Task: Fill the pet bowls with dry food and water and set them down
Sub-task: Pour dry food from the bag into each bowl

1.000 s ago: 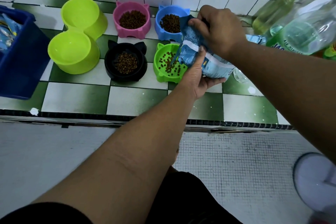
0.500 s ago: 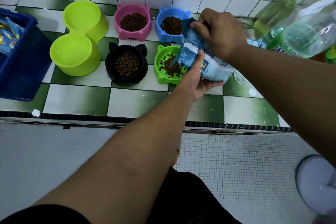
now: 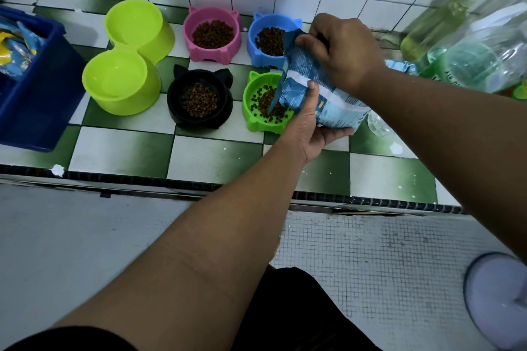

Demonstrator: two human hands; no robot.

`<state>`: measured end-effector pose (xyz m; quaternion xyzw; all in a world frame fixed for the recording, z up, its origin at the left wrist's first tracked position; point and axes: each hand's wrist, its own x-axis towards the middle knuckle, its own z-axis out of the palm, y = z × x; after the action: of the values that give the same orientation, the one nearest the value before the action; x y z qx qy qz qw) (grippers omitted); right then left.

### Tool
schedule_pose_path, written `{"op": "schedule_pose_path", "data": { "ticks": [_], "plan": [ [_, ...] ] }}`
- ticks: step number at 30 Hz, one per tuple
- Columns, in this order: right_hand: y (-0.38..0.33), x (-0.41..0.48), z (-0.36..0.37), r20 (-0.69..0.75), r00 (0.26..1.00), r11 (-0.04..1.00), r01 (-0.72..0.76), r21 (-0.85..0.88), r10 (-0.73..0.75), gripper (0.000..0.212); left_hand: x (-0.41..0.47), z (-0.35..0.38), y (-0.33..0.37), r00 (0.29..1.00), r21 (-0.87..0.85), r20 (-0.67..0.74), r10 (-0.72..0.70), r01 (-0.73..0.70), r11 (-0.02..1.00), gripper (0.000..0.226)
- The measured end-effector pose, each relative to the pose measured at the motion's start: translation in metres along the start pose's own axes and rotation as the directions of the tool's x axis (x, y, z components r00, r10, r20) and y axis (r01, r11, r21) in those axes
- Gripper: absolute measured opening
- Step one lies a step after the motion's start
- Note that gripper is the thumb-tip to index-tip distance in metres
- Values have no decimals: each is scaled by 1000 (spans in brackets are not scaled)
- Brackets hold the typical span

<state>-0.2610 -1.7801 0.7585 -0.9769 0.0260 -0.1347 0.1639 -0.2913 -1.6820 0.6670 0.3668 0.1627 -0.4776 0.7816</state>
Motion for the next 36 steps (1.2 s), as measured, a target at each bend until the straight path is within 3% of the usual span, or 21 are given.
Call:
{"op": "schedule_pose_path", "data": {
  "ticks": [16,23,29,36],
  "plan": [
    [-5,3,4,20,999,999,39,36,-40,38,-4,-2,4,998,-4,-52,25,-25,1000,74],
    [-3,-3,-1,-19,1000,999,2,47,-1,38,-5,-3,9,995,85,-89,34,-27,996,75],
    [-1,-28,-9,-154,975,978,-132,163,158,36,-15,-4,21,981,279,-120,155,-117,953,65],
    [4,-62,-6,-289,886,902,-255,348,363,33,-29,-10,40,966,501,-102,236,-155,851,59]
  ]
}}
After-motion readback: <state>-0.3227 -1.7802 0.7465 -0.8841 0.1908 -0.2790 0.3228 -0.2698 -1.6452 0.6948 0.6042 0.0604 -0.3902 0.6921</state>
